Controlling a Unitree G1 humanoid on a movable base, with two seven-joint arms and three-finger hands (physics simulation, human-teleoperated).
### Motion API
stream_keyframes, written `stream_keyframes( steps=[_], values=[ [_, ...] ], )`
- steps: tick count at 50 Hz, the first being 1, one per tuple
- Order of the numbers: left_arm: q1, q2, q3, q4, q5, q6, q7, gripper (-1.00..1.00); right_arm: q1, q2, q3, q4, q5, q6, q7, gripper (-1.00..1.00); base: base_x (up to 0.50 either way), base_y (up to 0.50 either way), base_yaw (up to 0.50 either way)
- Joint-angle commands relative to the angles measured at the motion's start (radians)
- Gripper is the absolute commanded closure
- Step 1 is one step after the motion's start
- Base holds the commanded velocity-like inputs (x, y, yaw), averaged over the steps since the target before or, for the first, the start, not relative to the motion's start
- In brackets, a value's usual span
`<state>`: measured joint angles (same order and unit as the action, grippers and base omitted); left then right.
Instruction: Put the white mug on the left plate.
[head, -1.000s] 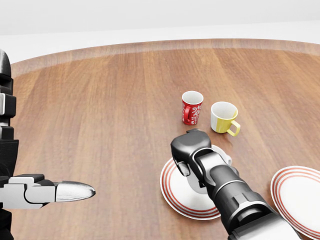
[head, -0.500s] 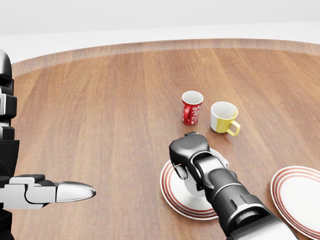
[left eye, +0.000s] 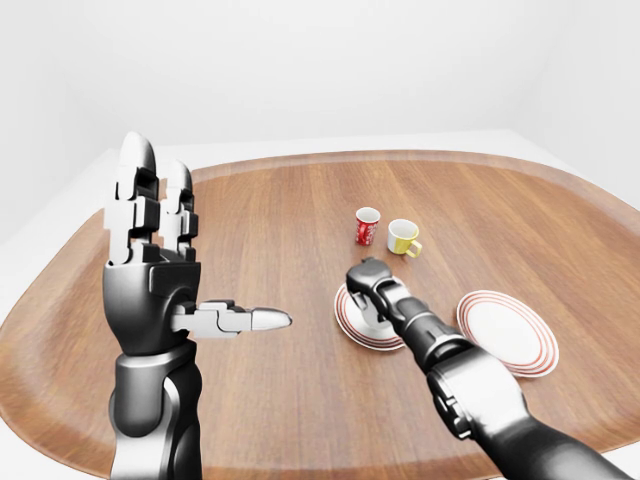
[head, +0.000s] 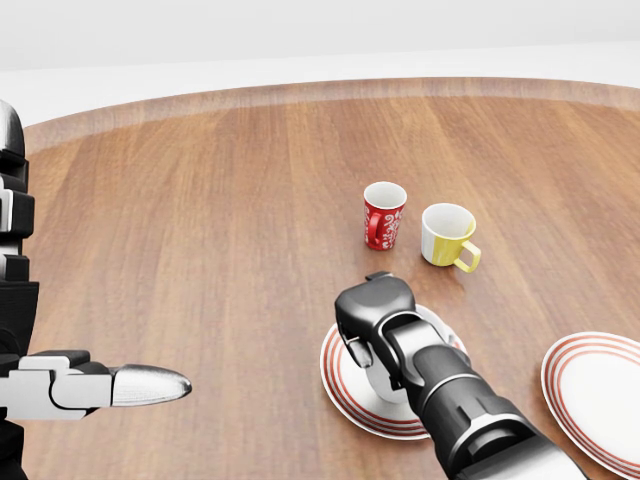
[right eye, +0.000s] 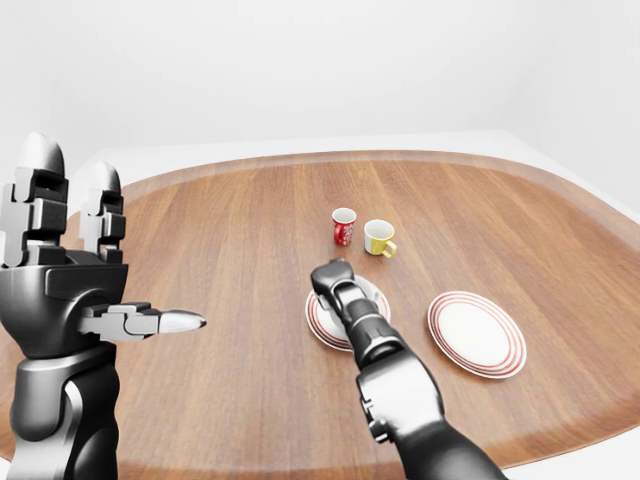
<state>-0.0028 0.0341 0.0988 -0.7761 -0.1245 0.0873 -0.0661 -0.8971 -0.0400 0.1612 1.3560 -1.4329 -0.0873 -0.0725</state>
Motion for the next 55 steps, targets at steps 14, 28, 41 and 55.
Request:
stream_keyframes(
  steps=[14,28,41,55],
  values=[
    [0.002,0.0,0.0,-0.001,0.001,0.0,-0.001,-1.0,0.0,-0.004,0.003,-0.001,-0.023,0.0,-0.008,0.33,0.0,0.0,0.0],
    [0.003,-0.001,0.0,0.002,0.003,0.0,-0.002,-1.0,0.038,-0.012,0.007,0.002,-0.029,0.0,0.06,-1.0,0.0,0.0,0.0],
    [0.002,0.0,-0.001,0.001,0.004,0.0,-0.002,-1.0,0.062,-0.019,0.013,0.002,-0.044,0.0,0.132,-1.0,0.0,0.0,0.0],
    [-0.004,0.0,0.0,0.004,0.003,0.0,-0.002,-1.0,0.035,-0.032,0.029,-0.058,-0.073,0.0,0.168,-1.0,0.0,0.0,0.0]
  ],
)
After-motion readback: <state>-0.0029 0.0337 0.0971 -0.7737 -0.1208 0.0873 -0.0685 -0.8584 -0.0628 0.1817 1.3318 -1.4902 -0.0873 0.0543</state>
